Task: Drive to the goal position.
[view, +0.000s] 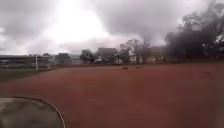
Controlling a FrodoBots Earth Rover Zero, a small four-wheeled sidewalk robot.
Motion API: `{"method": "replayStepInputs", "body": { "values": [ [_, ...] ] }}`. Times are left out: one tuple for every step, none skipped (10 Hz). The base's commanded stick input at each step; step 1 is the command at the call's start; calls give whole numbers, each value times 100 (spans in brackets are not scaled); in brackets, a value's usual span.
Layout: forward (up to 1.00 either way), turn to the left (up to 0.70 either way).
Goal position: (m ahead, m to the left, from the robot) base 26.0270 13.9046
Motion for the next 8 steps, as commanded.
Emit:
{"method": "replayStepInputs", "body": {
  "values": [
    [70,7],
    [70,24],
    [70,35],
    [70,35],
    [70,35],
    [70,35],
    [70,35],
    [70,35]
  ]
}}
